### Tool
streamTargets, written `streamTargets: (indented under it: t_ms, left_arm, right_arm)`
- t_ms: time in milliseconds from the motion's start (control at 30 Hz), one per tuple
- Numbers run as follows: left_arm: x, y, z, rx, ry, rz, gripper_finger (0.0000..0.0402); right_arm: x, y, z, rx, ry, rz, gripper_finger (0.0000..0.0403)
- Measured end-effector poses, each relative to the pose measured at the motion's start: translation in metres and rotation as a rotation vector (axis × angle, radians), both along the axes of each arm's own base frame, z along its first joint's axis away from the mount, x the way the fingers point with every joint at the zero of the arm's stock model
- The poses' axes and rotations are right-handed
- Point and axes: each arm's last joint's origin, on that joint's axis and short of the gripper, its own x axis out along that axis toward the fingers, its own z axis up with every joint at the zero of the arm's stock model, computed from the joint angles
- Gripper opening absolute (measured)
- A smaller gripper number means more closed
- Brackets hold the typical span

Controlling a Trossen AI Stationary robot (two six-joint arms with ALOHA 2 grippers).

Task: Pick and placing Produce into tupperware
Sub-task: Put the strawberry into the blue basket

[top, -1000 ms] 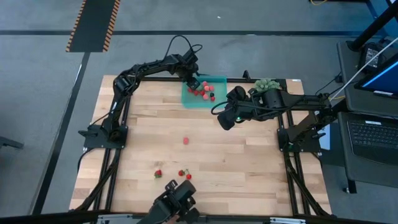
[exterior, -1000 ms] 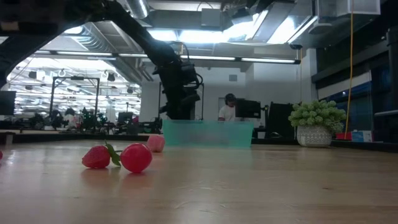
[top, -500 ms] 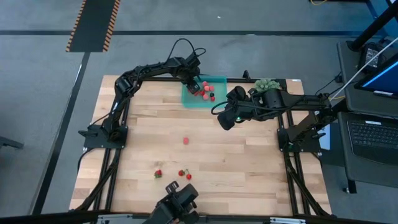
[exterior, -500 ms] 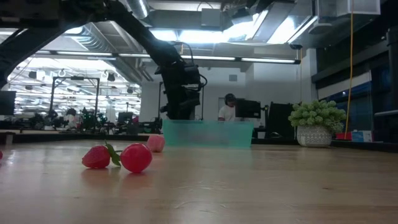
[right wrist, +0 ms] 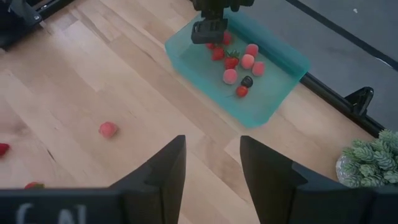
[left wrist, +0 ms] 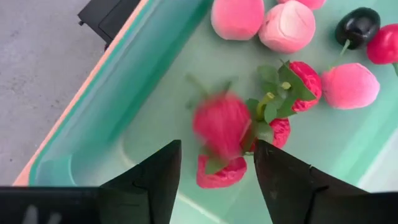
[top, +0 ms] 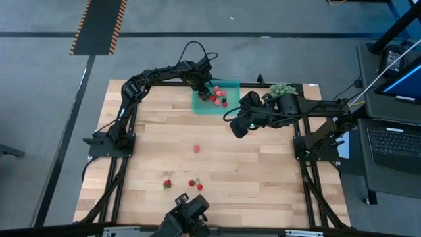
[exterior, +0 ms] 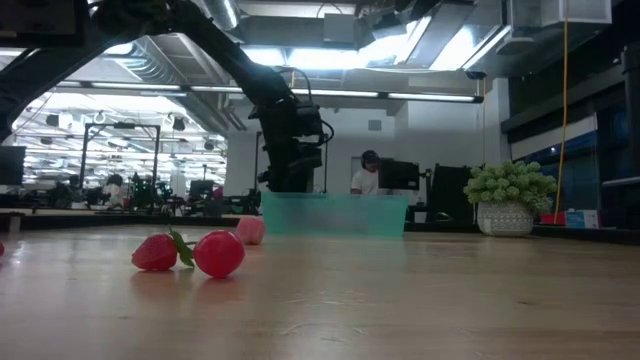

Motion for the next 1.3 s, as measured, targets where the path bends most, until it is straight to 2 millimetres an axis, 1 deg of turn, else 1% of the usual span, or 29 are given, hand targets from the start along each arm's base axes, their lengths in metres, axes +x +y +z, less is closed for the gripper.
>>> streamTargets:
  t_ms: [167, 233, 300, 433, 600, 733, 833, 1000, 1133, 1300]
  left_arm:
    - [0.000, 0.000, 0.000, -0.003, 0.000, -0.002, 0.0202]
    - [-0.002, -0.002, 0.003, -0.007, 0.007, -0.005, 0.0202]
    - [-0.004, -0.003, 0.010, -0.002, 0.008, -0.020, 0.0201]
    - [-0.009, -0.010, 0.034, 0.023, -0.016, -0.034, 0.0200]
    - [-0.019, -0.025, 0.082, 0.082, -0.093, -0.050, 0.0205]
    - [-0.030, -0.049, 0.113, 0.058, -0.103, -0.113, 0.0203]
    - [-0.038, -0.072, 0.133, 0.030, -0.104, -0.157, 0.0203]
    - [-0.046, -0.110, 0.160, 0.022, -0.111, -0.245, 0.0203]
    - [-0.055, -0.137, 0.178, 0.027, -0.107, -0.324, 0.0203]
    - [-0.070, -0.162, 0.190, -0.014, -0.055, -0.379, 0.0202]
  right_arm:
    - [0.000, 0.000, 0.000, 0.001, -0.006, 0.000, 0.0155]
    - [0.000, 0.000, 0.000, 0.001, -0.006, 0.000, 0.0155]
    - [0.000, 0.000, 0.000, 0.001, -0.006, 0.000, 0.0155]
    - [0.000, 0.000, 0.000, 0.012, -0.016, -0.018, 0.0155]
    - [0.000, 0.000, 0.000, 0.014, -0.019, -0.022, 0.0155]
    - [0.001, 0.000, 0.000, 0.020, -0.025, -0.032, 0.0155]
    - [0.001, 0.000, -0.001, 0.007, -0.011, -0.010, 0.0155]
    - [0.004, 0.001, -0.002, 0.003, -0.020, 0.001, 0.0155]
    - [0.006, 0.001, -0.004, 0.003, -0.020, 0.004, 0.0155]
    - [0.007, 0.001, -0.004, 0.017, -0.031, -0.018, 0.0155]
